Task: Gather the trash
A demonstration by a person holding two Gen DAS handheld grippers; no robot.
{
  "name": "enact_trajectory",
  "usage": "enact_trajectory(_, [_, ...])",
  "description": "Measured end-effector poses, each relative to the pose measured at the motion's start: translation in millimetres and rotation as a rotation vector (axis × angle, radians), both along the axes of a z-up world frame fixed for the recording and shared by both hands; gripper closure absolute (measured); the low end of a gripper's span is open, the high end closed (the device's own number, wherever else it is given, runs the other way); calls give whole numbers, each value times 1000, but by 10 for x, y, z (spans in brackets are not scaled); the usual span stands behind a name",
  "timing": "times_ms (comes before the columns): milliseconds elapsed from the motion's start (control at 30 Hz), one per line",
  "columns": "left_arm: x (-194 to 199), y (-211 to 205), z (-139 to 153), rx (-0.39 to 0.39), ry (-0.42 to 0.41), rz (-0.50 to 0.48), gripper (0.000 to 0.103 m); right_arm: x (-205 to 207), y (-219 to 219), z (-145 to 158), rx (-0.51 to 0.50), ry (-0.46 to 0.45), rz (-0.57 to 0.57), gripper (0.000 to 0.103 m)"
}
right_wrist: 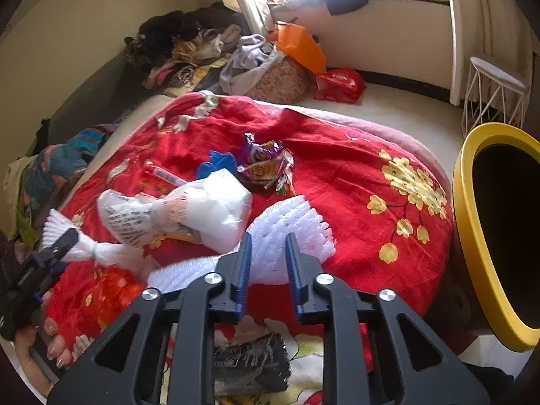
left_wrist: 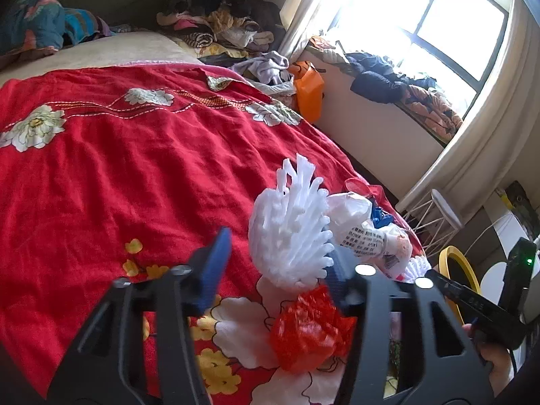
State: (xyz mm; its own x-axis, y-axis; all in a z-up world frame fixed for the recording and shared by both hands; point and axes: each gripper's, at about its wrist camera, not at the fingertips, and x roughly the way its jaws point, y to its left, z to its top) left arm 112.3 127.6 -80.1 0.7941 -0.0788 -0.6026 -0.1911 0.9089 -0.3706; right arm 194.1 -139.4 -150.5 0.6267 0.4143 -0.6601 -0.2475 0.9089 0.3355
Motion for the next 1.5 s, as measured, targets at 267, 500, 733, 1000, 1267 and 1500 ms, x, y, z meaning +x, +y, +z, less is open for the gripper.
enact_trajectory(267, [-91,-40,148,-11,-45,-37,87,-165,-137,132,20,-64,18,99])
enact_trajectory(500, [-243,-128,512,27,-157,-57,88,-318,-287,314,28,-143,-7,100])
enact_trajectory(733, [-300,-296,802,24,-226,-108,88,-383,-487,488,34,-211,-79,100])
enact_trajectory(1000, [-222,-621,866,4,-215,-210,88,-492,-886,635,45,-268,-183,102])
enact_trajectory(1267, [-132,-1087,785,19,-195,-317,88,-515,-1244,580,41,-258,-260,102])
enact_trajectory(1500, [-82,-1355,605,35,-156,-375,88,-292,-1357,-183,-52,-34,-262,88])
